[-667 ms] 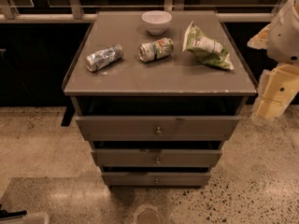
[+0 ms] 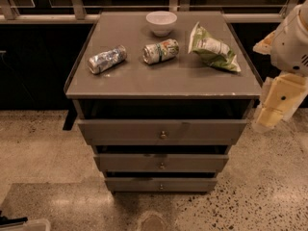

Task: Open middle drawer

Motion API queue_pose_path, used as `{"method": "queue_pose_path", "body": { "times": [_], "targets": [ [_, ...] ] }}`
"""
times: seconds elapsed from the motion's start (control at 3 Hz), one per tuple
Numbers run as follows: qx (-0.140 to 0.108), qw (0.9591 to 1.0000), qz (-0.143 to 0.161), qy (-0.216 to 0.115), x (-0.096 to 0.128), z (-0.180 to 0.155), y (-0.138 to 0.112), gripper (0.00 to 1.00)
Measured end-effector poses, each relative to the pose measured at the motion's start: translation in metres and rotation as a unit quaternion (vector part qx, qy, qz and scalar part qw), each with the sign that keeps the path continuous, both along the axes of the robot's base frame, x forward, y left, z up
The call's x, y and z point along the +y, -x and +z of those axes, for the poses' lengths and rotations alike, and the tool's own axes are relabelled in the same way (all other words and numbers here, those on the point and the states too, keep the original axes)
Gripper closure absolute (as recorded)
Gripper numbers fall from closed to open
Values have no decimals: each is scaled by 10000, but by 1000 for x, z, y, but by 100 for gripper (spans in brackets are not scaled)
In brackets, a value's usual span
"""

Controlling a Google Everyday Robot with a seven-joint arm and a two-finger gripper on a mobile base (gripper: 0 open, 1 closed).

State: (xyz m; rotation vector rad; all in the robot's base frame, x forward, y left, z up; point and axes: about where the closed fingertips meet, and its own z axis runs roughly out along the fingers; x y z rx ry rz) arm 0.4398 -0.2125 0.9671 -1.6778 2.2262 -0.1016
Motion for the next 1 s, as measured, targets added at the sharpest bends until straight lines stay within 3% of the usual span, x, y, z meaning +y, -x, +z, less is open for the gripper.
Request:
{"method": "queue_pose_path", "body": {
  "times": [0.33, 0.67, 1.0],
  "targets": [
    [-33, 9980, -317, -540, 14, -34, 14, 0],
    [-44, 9904, -559, -1265, 38, -77, 43, 0],
    [-22, 9862, -786, -1458, 39, -103, 48, 0]
  ]
}}
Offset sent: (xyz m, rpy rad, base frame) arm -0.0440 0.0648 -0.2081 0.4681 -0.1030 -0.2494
